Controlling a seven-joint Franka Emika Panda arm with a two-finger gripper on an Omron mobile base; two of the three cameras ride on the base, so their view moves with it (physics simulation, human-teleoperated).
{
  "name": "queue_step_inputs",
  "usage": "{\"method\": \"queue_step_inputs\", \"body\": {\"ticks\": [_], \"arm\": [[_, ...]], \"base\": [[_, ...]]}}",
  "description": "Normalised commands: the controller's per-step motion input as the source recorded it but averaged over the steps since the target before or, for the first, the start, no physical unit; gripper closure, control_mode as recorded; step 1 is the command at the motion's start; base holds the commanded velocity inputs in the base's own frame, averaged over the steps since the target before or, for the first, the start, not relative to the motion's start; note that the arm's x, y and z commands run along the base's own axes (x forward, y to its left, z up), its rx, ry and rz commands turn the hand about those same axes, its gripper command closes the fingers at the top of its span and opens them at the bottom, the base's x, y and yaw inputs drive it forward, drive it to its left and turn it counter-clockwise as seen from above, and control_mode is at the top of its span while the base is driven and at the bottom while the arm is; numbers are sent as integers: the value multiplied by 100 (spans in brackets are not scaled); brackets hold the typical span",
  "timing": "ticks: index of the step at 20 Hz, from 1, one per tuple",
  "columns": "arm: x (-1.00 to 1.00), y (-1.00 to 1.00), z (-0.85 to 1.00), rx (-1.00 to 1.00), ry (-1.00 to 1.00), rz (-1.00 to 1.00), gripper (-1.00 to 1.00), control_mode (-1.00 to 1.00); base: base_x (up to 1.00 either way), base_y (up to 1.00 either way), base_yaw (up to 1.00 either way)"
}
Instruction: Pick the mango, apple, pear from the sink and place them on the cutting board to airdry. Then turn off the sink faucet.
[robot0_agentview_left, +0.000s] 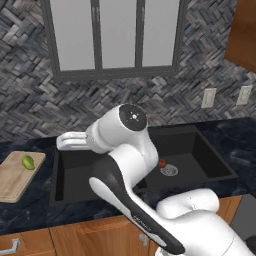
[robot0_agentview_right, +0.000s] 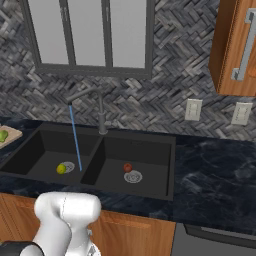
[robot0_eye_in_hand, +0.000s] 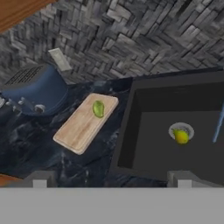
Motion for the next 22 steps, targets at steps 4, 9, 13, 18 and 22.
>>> {"method": "queue_step_inputs", "body": {"ticks": [4, 9, 13, 18, 22], "arm": [[-66, -70, 45, 0, 1, -17, -100, -100], [-63, -68, 42, 0, 1, -14, -100, -100], [-54, -56, 24, 0, 0, -10, -100, -100], [-42, -58, 15, 0, 3, -1, -100, -100], [-36, -66, 18, 0, 9, 0, -100, -100]], "base": [[0, 0, 0], [0, 0, 0], [0, 0, 0], [0, 0, 0], [0, 0, 0]]}}
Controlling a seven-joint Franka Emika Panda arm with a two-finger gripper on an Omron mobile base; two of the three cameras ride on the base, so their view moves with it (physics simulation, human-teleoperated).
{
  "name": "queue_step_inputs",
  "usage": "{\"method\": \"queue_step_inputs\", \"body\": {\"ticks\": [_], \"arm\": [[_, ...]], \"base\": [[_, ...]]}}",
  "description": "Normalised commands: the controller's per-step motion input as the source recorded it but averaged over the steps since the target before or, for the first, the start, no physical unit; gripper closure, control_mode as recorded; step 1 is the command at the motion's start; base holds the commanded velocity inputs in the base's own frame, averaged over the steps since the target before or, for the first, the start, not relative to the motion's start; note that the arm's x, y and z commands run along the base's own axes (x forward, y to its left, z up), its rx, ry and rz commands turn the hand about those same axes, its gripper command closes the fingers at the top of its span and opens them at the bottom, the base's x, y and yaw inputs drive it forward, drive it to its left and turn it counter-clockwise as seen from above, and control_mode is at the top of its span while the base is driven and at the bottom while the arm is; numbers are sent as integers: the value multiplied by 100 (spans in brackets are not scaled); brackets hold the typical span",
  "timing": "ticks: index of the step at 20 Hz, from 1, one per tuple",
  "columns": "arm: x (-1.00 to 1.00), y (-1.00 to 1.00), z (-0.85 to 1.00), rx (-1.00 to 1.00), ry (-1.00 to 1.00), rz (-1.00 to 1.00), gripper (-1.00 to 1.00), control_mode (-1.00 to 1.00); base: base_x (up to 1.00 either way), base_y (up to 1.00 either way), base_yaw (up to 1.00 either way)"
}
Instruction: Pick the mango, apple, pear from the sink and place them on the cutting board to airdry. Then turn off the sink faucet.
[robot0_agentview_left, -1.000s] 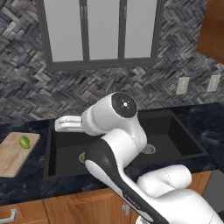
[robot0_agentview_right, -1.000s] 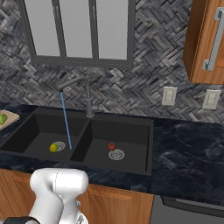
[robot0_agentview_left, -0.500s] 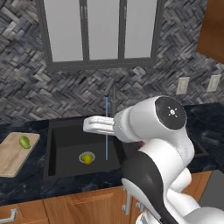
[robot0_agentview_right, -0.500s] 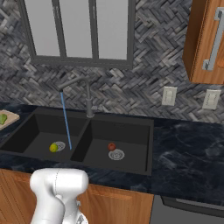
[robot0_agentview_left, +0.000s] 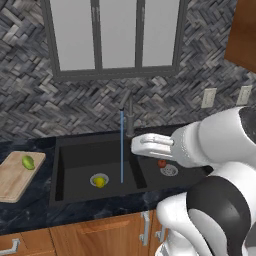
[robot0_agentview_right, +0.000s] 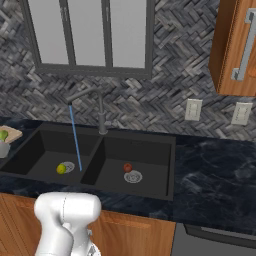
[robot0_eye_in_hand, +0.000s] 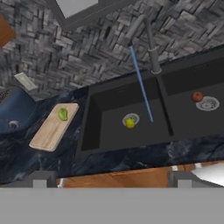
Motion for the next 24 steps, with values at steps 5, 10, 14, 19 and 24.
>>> {"method": "queue_step_inputs", "body": {"ticks": [5, 10, 14, 19, 24], "arm": [[-36, -70, 9, 0, 4, 0, -100, -100], [-25, -55, 0, -4, 0, -2, -100, -100], [-4, -42, 2, -1, 0, -1, -100, -100], [-3, -57, 21, -6, 0, -1, -100, -100], [-8, -66, 12, -11, 1, -1, -100, -100]], "base": [[0, 0, 0], [0, 0, 0], [0, 0, 0], [0, 0, 0], [0, 0, 0]]}}
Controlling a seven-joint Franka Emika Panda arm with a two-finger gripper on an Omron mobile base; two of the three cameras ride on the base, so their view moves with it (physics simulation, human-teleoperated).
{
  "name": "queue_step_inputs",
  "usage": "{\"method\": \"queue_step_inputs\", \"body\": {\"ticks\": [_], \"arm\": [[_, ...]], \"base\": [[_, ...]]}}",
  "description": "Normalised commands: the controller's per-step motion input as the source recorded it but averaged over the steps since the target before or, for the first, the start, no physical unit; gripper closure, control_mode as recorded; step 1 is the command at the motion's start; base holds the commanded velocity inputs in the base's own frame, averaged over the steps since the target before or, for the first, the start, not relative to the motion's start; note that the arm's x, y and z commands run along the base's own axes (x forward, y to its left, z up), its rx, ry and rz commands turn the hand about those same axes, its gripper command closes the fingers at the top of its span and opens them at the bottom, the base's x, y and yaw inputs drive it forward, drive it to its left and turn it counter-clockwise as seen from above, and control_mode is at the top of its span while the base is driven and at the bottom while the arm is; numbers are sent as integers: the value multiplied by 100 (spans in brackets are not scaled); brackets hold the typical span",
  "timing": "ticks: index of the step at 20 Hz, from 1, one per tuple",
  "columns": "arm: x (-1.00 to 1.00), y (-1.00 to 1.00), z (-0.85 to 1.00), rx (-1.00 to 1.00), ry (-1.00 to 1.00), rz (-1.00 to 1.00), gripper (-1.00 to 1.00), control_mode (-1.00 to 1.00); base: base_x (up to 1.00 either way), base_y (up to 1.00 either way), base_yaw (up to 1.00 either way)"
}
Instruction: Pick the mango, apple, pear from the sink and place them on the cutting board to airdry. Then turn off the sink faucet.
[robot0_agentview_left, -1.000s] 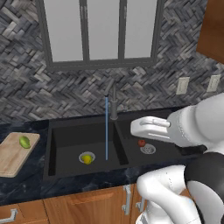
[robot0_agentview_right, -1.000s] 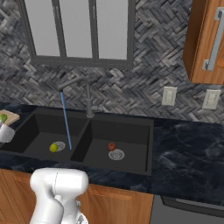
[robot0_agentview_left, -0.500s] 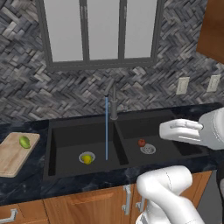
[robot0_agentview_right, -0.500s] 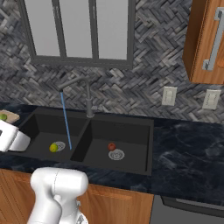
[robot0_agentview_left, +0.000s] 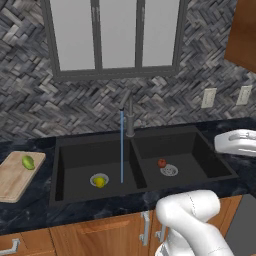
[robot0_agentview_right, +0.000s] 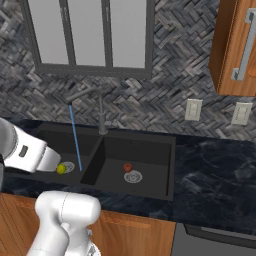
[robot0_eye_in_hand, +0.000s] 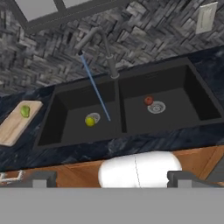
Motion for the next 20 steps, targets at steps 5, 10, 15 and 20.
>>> {"method": "queue_step_inputs", "body": {"ticks": [5, 10, 15, 20], "arm": [[-7, -56, 0, -20, -1, 0, -100, -100], [7, -27, -2, -11, 0, 0, -100, -100], [11, -6, -7, -2, -1, 0, -100, -100], [8, -5, -25, 0, 0, 0, -100, -100]], "base": [[0, 0, 0], [0, 0, 0], [0, 0, 0], [0, 0, 0]]}}
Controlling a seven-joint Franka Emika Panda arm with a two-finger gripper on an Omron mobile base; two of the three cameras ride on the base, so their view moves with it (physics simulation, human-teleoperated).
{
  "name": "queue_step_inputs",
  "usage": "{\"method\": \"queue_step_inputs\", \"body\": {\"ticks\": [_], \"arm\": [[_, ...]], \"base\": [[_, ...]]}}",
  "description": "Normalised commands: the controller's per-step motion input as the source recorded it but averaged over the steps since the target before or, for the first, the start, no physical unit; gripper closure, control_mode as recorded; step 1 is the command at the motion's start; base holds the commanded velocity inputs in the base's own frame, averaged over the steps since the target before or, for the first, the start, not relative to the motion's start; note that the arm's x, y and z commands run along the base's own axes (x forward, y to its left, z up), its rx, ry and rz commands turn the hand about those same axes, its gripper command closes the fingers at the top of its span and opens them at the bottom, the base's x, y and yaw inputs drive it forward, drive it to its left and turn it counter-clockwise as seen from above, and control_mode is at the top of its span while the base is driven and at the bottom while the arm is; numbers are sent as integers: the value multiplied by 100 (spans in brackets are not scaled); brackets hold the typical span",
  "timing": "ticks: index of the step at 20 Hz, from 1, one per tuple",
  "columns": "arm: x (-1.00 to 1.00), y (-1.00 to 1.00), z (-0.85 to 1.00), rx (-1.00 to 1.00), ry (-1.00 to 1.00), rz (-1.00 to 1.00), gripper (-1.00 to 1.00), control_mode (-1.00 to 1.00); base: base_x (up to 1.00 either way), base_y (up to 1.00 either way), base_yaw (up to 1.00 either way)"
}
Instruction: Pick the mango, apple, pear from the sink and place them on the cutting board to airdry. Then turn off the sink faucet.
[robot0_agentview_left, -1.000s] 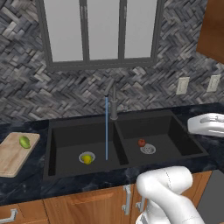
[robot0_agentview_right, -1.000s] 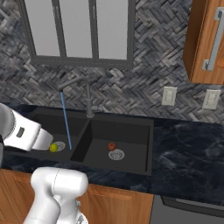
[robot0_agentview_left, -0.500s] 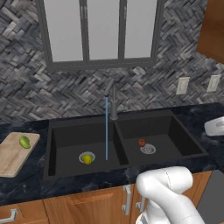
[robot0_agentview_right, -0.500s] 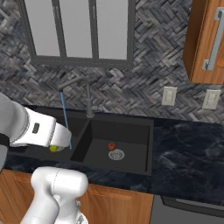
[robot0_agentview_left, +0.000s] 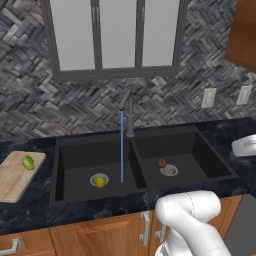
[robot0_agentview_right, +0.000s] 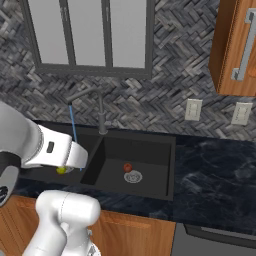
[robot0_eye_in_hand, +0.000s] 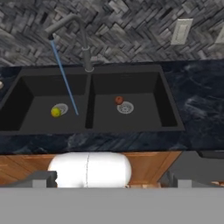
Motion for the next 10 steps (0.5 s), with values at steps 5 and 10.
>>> {"method": "queue_step_inputs", "body": {"ticks": [5, 10], "arm": [[19, -2, -31, 0, 0, 0, -100, -100], [24, 0, -11, -1, 0, 0, -100, -100]], "base": [[0, 0, 0], [0, 0, 0]]}}
